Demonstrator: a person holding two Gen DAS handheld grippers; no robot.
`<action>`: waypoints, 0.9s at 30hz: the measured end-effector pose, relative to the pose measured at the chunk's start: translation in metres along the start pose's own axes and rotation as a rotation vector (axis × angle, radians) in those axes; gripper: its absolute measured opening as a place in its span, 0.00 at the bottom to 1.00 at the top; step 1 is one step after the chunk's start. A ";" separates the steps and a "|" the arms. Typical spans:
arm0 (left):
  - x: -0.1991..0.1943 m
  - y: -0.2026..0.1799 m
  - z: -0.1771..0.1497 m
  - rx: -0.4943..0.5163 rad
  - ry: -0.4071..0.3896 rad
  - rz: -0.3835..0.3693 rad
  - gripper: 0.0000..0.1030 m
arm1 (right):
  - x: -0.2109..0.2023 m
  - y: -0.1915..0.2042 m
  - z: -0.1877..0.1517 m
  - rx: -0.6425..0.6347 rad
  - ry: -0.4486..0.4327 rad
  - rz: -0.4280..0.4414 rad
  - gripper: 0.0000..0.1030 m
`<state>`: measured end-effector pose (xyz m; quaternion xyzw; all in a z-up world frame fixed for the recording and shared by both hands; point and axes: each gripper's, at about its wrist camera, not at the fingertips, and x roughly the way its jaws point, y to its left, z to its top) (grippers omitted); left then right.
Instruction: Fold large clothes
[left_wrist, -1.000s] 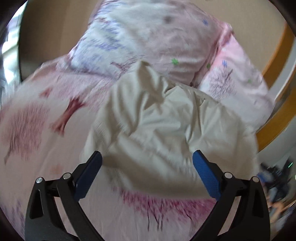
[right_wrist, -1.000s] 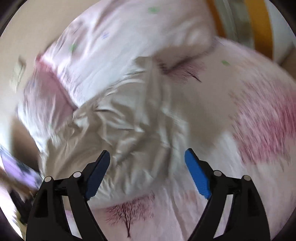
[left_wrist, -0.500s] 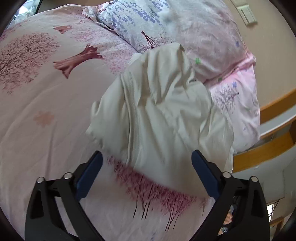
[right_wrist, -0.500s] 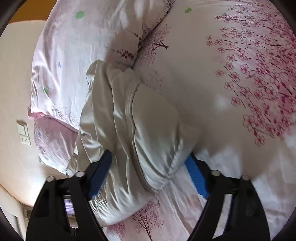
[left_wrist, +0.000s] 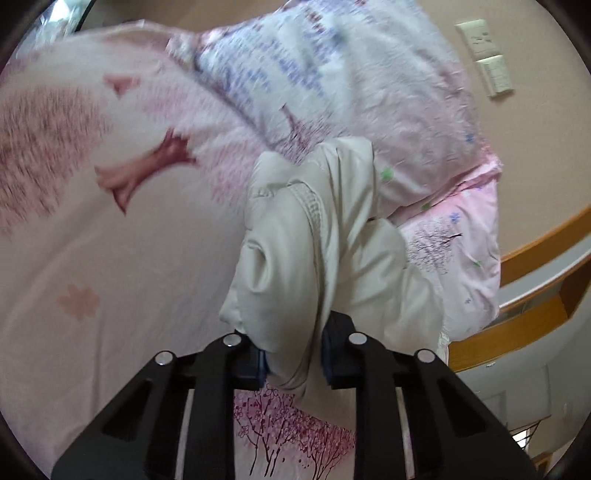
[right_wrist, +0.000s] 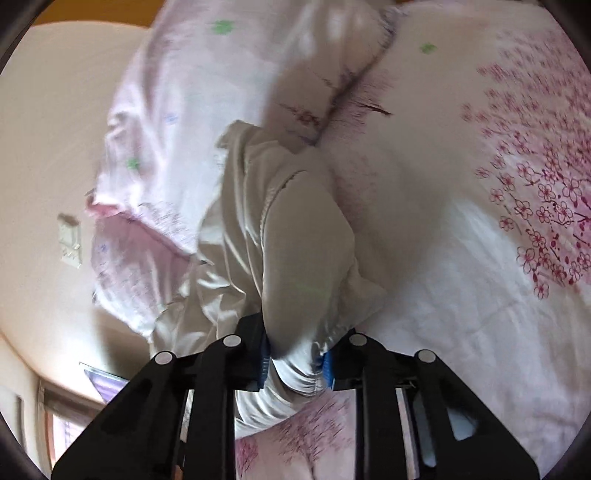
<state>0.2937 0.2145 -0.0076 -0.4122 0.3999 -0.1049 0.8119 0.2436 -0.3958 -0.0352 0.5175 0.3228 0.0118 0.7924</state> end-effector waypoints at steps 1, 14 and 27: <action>-0.008 0.000 0.001 0.004 -0.009 -0.004 0.21 | -0.006 0.007 -0.006 -0.025 0.004 0.011 0.21; -0.131 0.071 -0.049 -0.071 -0.080 0.027 0.23 | -0.057 0.020 -0.114 -0.192 0.137 -0.023 0.25; -0.121 0.069 -0.052 0.014 -0.064 0.108 0.61 | -0.051 0.165 -0.167 -0.829 -0.091 -0.206 0.39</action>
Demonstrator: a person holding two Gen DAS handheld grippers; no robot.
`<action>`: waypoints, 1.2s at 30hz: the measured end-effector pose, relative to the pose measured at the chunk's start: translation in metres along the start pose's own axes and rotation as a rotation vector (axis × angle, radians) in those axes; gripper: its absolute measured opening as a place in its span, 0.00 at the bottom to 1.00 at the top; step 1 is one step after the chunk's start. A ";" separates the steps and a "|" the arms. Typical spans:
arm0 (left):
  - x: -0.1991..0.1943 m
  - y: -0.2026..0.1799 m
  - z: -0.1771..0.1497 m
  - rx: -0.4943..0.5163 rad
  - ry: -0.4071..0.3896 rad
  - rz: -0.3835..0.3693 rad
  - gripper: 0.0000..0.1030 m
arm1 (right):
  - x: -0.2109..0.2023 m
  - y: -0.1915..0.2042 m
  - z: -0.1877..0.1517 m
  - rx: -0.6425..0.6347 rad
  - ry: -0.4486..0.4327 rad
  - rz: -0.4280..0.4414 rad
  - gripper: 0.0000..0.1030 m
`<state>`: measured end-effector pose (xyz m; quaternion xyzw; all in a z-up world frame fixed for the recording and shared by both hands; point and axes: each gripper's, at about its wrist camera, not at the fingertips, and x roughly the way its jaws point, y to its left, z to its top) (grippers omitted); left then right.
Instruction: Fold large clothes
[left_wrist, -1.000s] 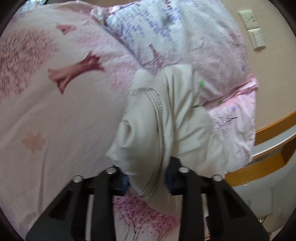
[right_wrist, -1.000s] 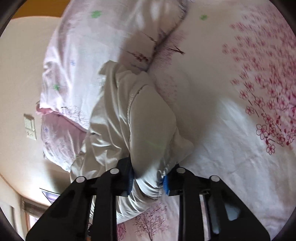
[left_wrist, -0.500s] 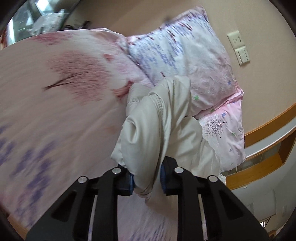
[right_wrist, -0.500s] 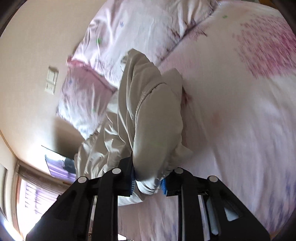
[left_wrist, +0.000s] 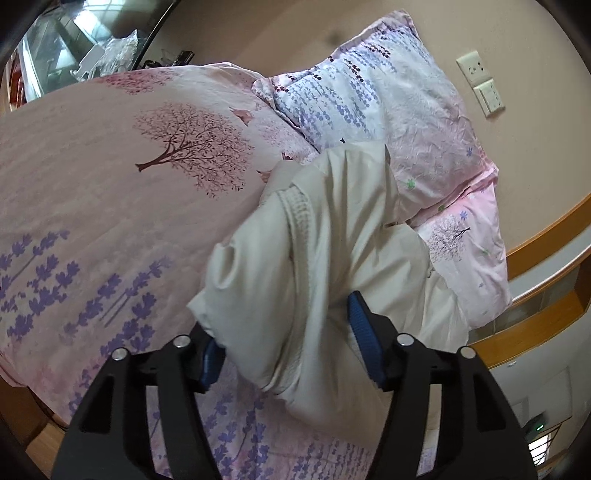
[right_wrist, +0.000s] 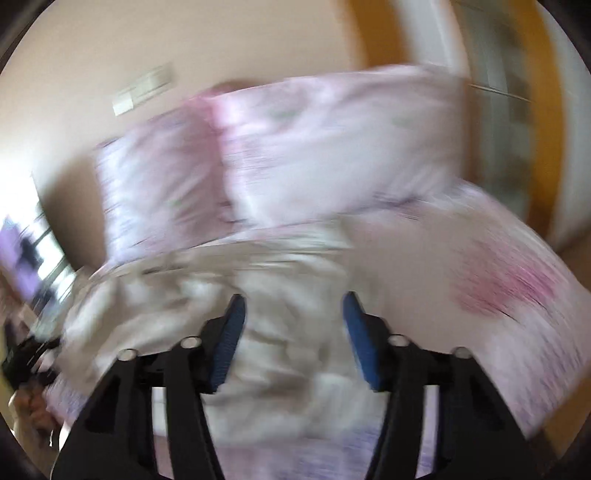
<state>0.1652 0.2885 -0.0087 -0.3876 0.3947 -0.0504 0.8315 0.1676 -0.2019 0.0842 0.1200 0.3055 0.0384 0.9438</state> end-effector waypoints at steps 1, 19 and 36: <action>0.001 -0.001 0.000 0.006 -0.002 0.007 0.62 | 0.014 0.020 0.005 -0.044 0.033 0.055 0.32; 0.011 0.000 0.001 -0.011 -0.010 0.011 0.64 | 0.134 0.112 -0.010 -0.187 0.438 0.145 0.23; -0.019 -0.083 0.006 0.272 -0.172 -0.078 0.38 | 0.146 0.117 -0.018 -0.211 0.463 0.087 0.24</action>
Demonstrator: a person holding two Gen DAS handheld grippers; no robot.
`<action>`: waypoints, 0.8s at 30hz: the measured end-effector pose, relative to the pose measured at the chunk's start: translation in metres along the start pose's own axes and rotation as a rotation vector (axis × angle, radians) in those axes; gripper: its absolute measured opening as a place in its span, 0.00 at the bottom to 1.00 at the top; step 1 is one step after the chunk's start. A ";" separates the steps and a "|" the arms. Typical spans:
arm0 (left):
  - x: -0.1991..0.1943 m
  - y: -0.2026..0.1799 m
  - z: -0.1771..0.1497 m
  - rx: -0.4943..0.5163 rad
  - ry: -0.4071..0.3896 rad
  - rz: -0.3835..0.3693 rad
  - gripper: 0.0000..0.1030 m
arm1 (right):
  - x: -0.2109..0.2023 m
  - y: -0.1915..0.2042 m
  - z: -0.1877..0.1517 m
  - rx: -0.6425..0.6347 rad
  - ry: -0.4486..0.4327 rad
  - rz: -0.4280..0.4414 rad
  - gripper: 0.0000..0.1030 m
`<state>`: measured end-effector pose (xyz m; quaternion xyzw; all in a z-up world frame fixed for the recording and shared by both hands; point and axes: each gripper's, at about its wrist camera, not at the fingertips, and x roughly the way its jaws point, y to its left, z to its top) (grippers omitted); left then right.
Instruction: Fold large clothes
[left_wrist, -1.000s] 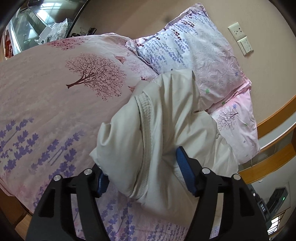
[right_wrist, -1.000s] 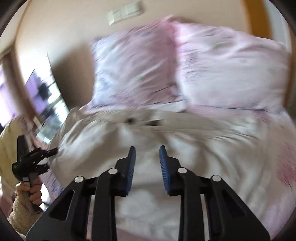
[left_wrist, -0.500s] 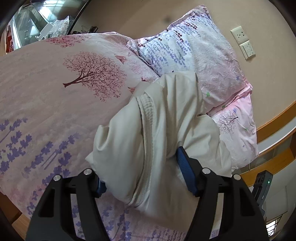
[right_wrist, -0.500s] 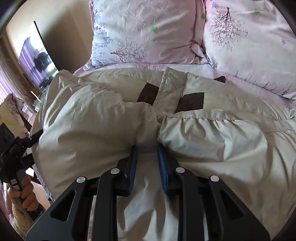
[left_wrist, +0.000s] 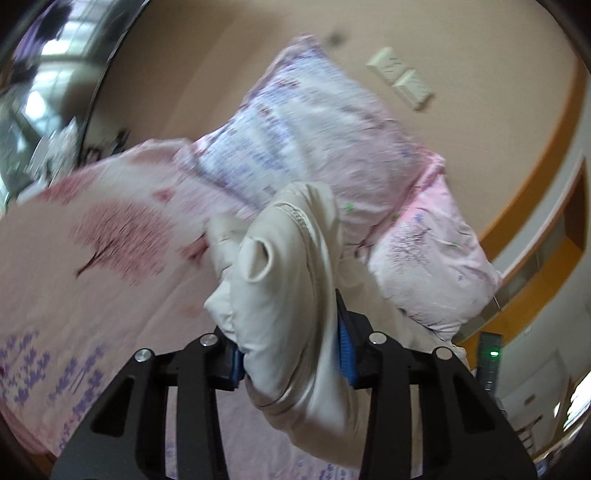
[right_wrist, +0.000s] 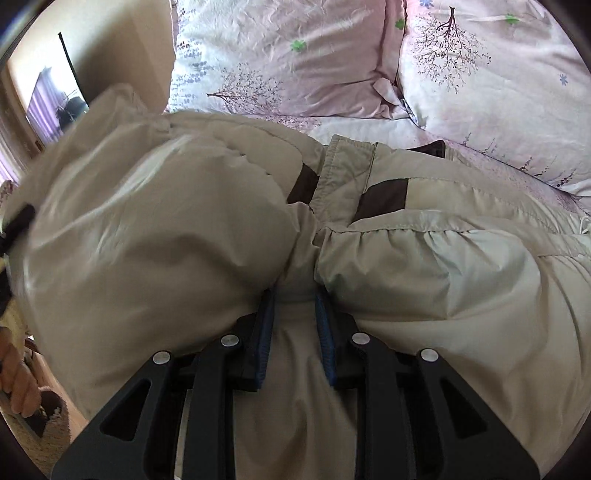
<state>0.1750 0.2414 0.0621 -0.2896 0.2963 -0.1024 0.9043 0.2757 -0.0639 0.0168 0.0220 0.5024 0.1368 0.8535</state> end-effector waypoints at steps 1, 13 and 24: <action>-0.001 -0.009 0.002 0.025 -0.010 -0.016 0.38 | 0.001 0.001 0.000 -0.001 0.004 -0.005 0.24; -0.008 -0.092 -0.003 0.232 -0.064 -0.187 0.39 | 0.005 -0.009 0.004 0.040 0.016 0.039 0.24; -0.003 -0.118 -0.010 0.265 -0.045 -0.224 0.46 | 0.012 0.003 0.005 0.043 0.045 0.047 0.25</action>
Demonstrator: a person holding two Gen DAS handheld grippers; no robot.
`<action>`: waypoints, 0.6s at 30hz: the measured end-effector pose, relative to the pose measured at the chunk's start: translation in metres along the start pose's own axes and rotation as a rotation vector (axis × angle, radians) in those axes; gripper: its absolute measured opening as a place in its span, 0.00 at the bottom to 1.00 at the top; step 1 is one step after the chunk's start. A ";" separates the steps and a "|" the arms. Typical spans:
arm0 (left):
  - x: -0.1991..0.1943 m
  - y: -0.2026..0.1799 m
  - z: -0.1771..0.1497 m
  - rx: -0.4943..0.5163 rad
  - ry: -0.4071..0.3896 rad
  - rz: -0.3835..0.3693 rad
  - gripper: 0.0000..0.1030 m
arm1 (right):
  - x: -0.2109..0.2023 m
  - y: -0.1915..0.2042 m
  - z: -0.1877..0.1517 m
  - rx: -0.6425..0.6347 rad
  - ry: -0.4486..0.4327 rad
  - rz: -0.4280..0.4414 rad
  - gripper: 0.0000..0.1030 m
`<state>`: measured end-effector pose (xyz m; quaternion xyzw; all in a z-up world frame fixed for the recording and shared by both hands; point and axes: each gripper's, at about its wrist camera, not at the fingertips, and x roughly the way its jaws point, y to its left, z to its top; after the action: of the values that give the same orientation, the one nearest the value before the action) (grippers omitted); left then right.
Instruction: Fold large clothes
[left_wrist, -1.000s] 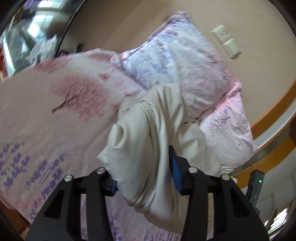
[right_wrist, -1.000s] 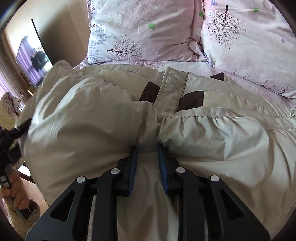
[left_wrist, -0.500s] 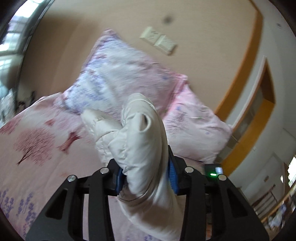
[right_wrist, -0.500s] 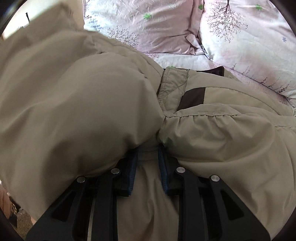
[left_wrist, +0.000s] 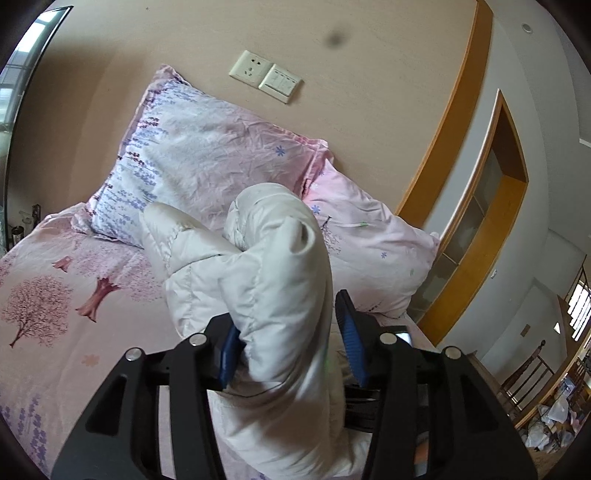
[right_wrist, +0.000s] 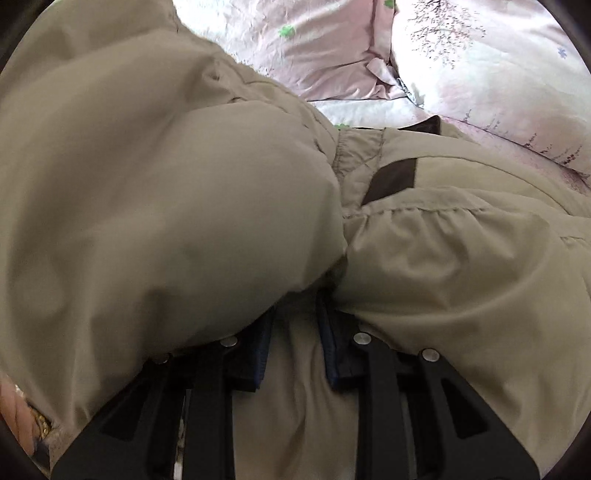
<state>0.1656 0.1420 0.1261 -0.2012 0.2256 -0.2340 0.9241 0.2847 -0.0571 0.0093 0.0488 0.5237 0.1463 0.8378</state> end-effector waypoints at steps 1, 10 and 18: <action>0.002 -0.003 0.000 0.003 0.002 -0.004 0.46 | 0.001 0.000 0.001 -0.007 0.000 0.002 0.25; 0.008 -0.033 -0.002 0.040 -0.001 -0.073 0.47 | -0.043 -0.031 -0.002 0.112 -0.113 0.094 0.25; 0.023 -0.058 -0.010 0.072 0.027 -0.096 0.50 | -0.037 -0.032 0.009 0.124 -0.063 0.187 0.16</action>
<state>0.1585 0.0802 0.1385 -0.1754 0.2197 -0.2887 0.9152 0.2834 -0.0980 0.0374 0.1538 0.4985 0.1896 0.8318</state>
